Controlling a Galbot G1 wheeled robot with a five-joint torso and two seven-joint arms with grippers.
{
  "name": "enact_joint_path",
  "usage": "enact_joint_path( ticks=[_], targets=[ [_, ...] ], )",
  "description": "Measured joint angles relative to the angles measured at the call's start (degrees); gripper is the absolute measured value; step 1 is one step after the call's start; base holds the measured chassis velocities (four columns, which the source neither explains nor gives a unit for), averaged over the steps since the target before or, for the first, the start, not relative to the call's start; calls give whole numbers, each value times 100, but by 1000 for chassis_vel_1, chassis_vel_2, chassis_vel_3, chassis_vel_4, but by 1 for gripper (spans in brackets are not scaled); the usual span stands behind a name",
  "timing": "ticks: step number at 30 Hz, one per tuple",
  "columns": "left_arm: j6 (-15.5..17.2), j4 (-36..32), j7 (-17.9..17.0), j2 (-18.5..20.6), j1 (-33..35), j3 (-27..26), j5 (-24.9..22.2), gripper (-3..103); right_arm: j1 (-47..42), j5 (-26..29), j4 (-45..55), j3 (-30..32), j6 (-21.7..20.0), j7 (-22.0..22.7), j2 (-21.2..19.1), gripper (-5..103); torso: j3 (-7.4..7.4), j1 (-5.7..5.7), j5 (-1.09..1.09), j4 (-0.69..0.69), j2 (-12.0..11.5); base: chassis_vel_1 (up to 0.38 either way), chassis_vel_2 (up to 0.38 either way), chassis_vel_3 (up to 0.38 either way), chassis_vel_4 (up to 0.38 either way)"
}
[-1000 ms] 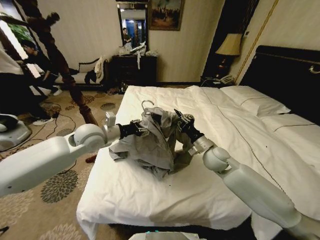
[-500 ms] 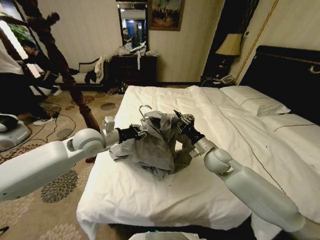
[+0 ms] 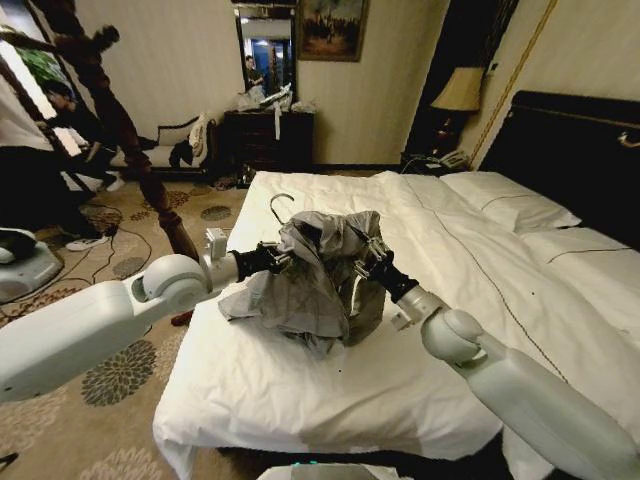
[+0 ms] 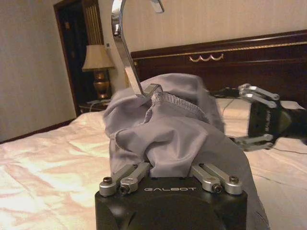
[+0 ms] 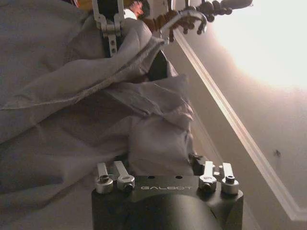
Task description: Pick up the clothes from the bed and hang them on the clothes hanger.
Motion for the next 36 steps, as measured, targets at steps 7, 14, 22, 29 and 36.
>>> enact_joint_path(
  ticks=[7,14,22,29,36],
  targets=[
    [-30,-114,-70,176,148,-76,-3,16,-312,886,286,190,-344,368,-173,95,0,0,0,2,0,0,0,0,0],
    [-105,-151,-147,335,288,-241,-10,16,-818,3016,586,454,-894,1212,-67,100,0,0,0,1,0,0,0,0,0],
    [-209,-82,-264,403,522,-431,-5,16,-2252,4853,833,1550,-957,1784,584,100,0,0,0,1,0,0,0,0,0],
    [-278,-51,-327,456,637,-512,-2,16,-3417,4484,732,2606,-640,1588,1281,100,0,0,0,0,0,0,0,0,0],
    [-348,-151,-497,492,885,-660,30,16,-4566,3994,479,3476,376,856,2137,100,-1,-1,0,1,0,0,0,0,0]
  ],
)
